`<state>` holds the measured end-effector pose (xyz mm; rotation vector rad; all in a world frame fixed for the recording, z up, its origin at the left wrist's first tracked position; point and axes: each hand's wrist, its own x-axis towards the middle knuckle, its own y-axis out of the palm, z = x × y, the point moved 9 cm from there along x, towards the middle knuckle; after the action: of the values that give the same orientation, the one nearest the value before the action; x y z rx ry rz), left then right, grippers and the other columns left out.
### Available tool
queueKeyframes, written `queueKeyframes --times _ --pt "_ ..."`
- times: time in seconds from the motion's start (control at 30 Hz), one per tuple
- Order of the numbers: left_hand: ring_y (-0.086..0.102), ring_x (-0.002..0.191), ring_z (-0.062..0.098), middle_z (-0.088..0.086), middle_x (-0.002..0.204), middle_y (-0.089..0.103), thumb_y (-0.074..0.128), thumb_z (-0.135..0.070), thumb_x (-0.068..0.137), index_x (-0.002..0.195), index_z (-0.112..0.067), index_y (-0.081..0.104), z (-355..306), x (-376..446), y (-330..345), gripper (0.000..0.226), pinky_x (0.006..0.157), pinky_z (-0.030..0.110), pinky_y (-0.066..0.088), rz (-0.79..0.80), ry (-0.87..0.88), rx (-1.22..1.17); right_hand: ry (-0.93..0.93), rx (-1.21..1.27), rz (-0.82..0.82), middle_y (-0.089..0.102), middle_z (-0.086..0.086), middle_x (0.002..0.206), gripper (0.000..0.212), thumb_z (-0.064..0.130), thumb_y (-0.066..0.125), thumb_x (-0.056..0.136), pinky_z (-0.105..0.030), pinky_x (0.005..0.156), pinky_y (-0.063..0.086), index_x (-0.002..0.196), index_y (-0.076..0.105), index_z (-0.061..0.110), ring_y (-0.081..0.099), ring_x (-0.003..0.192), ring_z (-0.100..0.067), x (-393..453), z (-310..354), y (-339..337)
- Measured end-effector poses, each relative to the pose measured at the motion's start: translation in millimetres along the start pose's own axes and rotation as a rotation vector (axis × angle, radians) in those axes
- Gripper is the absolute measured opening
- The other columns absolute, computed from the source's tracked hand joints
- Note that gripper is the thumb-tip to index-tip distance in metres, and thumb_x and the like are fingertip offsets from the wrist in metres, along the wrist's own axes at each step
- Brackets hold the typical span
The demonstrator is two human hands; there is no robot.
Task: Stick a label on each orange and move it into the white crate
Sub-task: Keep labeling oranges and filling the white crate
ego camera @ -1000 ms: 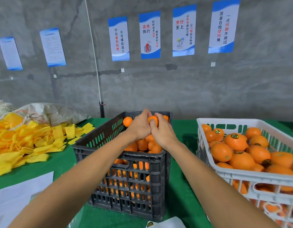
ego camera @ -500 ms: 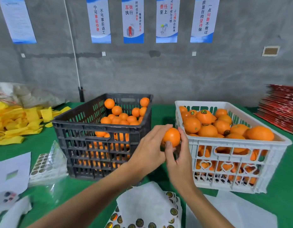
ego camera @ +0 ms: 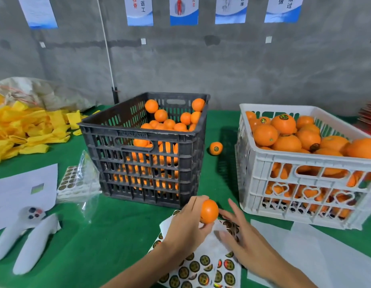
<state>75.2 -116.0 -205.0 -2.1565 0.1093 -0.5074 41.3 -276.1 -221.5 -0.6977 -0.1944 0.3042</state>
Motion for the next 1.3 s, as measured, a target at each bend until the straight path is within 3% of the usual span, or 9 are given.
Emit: queueKeyframes --times 0.13,0.3,0.4,0.53,0.7,0.9,1.17,1.23,1.3 --pt "0.059 0.116 0.016 -0.013 0.145 0.042 0.064 -0.045 0.097 0.146 -0.030 0.036 4.9 -4.9 -1.8 0.059 0.080 0.026 0.050 -0.075 -0.021 0.069 0.008 -0.144 0.075 0.019 0.057 0.145 0.088 0.094 0.055 0.073 -0.018 0.110 0.030 0.146 0.011 0.073 0.020 0.134 0.027 -14.2 -13.7 -4.3" --pt "0.059 0.098 0.003 -0.023 0.130 0.043 0.070 -0.053 0.091 0.137 -0.043 0.032 10.4 -8.8 -12.0 0.061 0.079 0.026 0.055 -0.119 -0.079 -0.068 -0.098 -0.279 0.052 0.017 0.061 0.142 0.069 0.091 0.045 0.080 -0.006 0.116 0.011 0.142 0.045 0.058 0.013 0.140 0.026 -7.0 -3.2 -4.2" --pt "0.055 0.103 -0.006 -0.031 0.124 0.041 0.070 -0.058 0.087 0.126 -0.059 0.024 -0.9 -13.7 -6.1 0.060 0.077 0.011 0.050 -0.050 -0.013 -0.215 -0.126 -0.287 0.031 0.027 0.055 0.143 0.065 0.085 0.046 0.084 -0.014 0.120 0.019 0.141 0.049 0.052 0.017 0.140 0.024 -4.2 -5.6 -2.9" --pt "0.055 0.105 -0.003 -0.024 0.128 0.045 0.070 -0.055 0.089 0.128 -0.054 0.026 -4.8 -15.9 -1.9 0.059 0.081 0.020 0.053 -0.010 0.023 -0.233 -0.313 -0.446 -0.083 0.049 0.027 0.148 0.055 0.070 0.053 0.094 -0.032 0.113 0.043 0.135 0.066 0.035 0.045 0.138 0.007 -7.6 11.5 -6.8" --pt "0.052 0.109 -0.008 -0.022 0.129 0.047 0.074 -0.053 0.089 0.130 -0.050 0.030 3.6 -13.7 -2.5 0.060 0.079 0.007 0.046 -0.028 -0.016 -0.295 -0.444 -0.537 -0.088 0.051 0.018 0.150 0.053 0.063 0.055 0.098 -0.036 0.110 0.048 0.137 0.066 0.029 0.049 0.139 -0.003 -12.7 16.3 -6.2" --pt "0.054 0.110 -0.008 -0.025 0.124 0.050 0.075 -0.059 0.085 0.128 -0.051 0.034 8.9 -14.1 -1.3 0.060 0.078 0.004 0.045 -0.015 -0.038 -0.333 -0.591 -0.616 -0.153 0.064 0.011 0.137 0.047 0.053 0.051 0.100 -0.034 0.101 0.055 0.121 0.077 0.020 0.060 0.129 -0.008 -17.9 31.5 -0.6" --pt "0.058 0.106 -0.006 -0.026 0.122 0.054 0.073 -0.069 0.080 0.128 -0.054 0.034 13.8 -16.7 -4.3 0.064 0.077 0.003 0.045 -0.015 -0.105 -0.339 -0.567 -0.502 -0.175 0.067 0.007 0.134 0.032 0.032 0.066 0.096 -0.033 0.101 0.055 0.122 0.076 0.016 0.063 0.125 -0.007 -19.8 31.8 -0.9" --pt "0.056 0.107 -0.007 -0.025 0.123 0.053 0.073 -0.067 0.082 0.129 -0.054 0.033 12.3 -17.8 -5.5 0.062 0.077 0.002 0.043 -0.015 -0.098 -0.317 -0.504 -0.500 -0.122 0.063 0.011 0.139 0.038 0.044 0.065 0.097 -0.032 0.105 0.052 0.126 0.074 0.020 0.059 0.128 -0.002 -18.1 27.2 -0.3" --pt "0.055 0.109 -0.008 -0.022 0.123 0.054 0.073 -0.063 0.084 0.129 -0.052 0.034 10.5 -18.7 -6.9 0.061 0.079 0.001 0.042 -0.020 -0.082 -0.307 -0.330 -0.417 -0.046 0.049 0.025 0.149 0.060 0.071 0.057 0.093 -0.023 0.119 0.036 0.139 0.063 0.032 0.041 0.139 0.012 -15.6 11.9 -3.5"
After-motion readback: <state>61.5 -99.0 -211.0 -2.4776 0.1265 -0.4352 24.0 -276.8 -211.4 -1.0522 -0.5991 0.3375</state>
